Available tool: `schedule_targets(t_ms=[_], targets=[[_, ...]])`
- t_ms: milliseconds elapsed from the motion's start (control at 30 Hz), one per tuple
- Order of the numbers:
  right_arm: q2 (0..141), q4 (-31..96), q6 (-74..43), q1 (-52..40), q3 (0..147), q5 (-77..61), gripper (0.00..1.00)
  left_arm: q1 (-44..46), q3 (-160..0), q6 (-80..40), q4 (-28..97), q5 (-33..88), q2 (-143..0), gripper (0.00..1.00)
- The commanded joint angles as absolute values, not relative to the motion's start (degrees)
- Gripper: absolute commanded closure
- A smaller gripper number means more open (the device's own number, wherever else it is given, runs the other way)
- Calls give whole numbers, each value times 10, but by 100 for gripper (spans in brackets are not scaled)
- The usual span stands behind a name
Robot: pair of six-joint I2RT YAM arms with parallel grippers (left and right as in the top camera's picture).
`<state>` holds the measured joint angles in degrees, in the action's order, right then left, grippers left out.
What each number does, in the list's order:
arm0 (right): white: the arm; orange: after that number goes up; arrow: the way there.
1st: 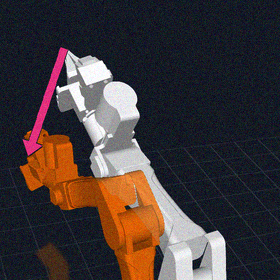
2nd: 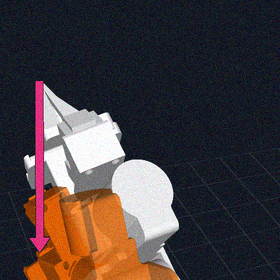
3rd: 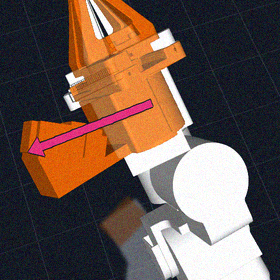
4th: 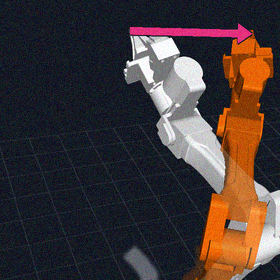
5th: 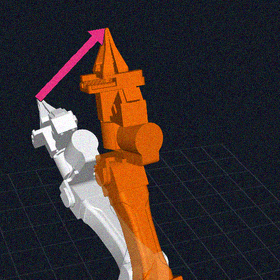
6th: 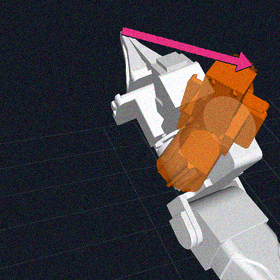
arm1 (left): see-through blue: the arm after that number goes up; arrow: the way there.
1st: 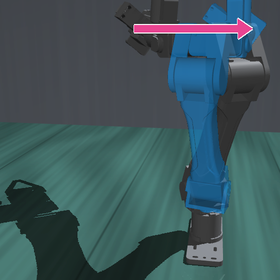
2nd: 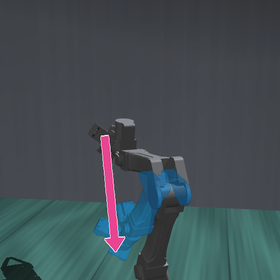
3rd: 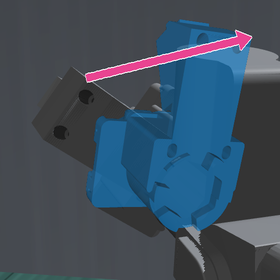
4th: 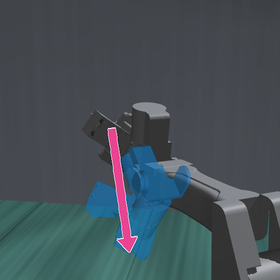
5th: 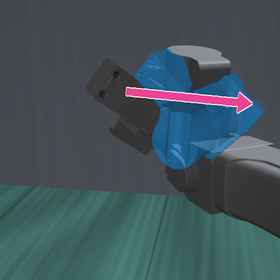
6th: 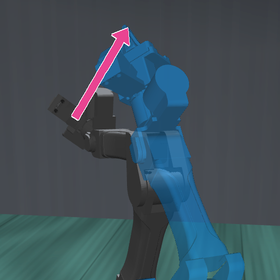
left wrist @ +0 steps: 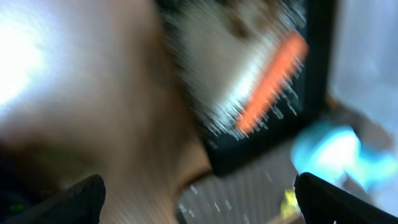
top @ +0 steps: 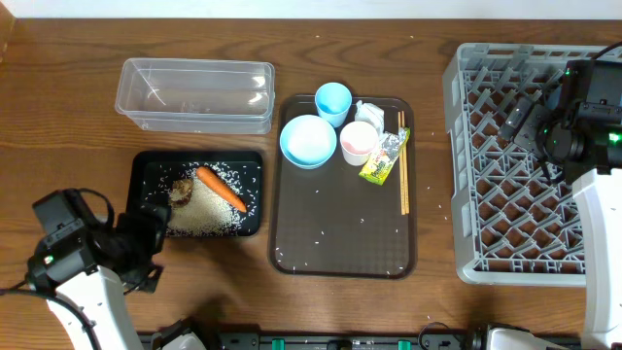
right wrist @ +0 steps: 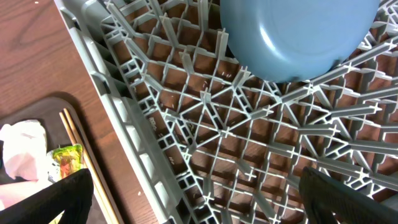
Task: Sort waste into correct bins and load items into the dishwasher rack
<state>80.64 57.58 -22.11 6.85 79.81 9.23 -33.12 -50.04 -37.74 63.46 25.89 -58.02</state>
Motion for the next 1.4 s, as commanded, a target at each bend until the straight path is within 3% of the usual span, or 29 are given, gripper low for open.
schedule_targets(t_ms=[0, 67, 133, 333, 533, 667, 1000, 1367], targets=[[811, 576, -227, 73, 801, 94, 1, -293, -499, -227, 598, 476, -580, 2], [811, 576, -227, 73, 801, 94, 1, -251, -499, -121, 573, 608, -580, 2], [811, 576, -227, 73, 801, 94, 1, -205, -499, -117, 555, 640, -580, 2], [811, 576, -227, 73, 801, 94, 1, -70, -499, -259, 439, 527, -580, 2], [811, 576, -227, 73, 801, 94, 1, 55, -499, -345, 251, 521, -597, 2], [811, 576, -227, 73, 801, 94, 1, 119, -499, -383, 190, 467, -630, 2], [811, 577, -227, 73, 801, 94, 1, 248, -564, -343, 182, 347, -802, 2], [811, 576, -227, 73, 801, 94, 1, 345, -717, -324, 258, 30, -934, 2]])
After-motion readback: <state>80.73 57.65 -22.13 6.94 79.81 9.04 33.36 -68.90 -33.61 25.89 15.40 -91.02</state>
